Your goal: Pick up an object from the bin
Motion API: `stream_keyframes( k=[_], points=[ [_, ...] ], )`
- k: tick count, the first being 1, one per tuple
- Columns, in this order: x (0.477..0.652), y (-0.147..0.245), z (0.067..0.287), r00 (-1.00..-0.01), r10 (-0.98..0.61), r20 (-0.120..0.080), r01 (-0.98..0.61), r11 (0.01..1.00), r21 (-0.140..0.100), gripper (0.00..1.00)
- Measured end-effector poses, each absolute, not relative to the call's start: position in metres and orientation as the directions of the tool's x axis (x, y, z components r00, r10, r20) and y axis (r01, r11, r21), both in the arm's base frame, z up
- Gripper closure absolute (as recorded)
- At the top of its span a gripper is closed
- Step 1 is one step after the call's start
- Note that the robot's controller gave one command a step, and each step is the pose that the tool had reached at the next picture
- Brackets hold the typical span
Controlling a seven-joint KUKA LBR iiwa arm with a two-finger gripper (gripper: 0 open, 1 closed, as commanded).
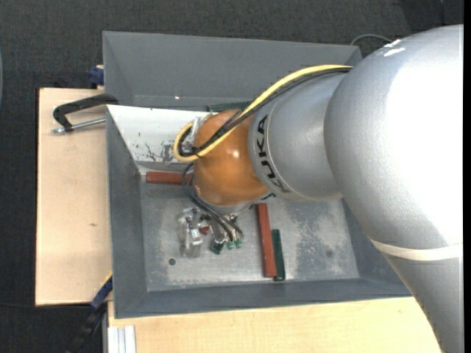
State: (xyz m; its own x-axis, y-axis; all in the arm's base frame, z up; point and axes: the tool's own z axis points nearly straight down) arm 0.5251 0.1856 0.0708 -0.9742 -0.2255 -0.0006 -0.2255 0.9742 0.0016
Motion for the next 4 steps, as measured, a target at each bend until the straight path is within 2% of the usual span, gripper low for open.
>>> stream_keyframes(
  k=[1, 2, 3, 4],
  points=[
    [0.532, 0.186, 0.111, -0.97, -0.245, -0.001, -0.245, 0.97, 0.001, 1.0],
    [0.518, 0.201, 0.116, -0.975, -0.224, 0.001, -0.224, 0.975, 0.002, 0.0],
    [0.519, 0.201, 0.117, -0.975, -0.224, -0.001, -0.224, 0.975, 0.002, 0.0],
    [0.543, 0.171, 0.13, -0.951, -0.309, -0.002, -0.309, 0.951, 0.005, 0.0]
  ],
)
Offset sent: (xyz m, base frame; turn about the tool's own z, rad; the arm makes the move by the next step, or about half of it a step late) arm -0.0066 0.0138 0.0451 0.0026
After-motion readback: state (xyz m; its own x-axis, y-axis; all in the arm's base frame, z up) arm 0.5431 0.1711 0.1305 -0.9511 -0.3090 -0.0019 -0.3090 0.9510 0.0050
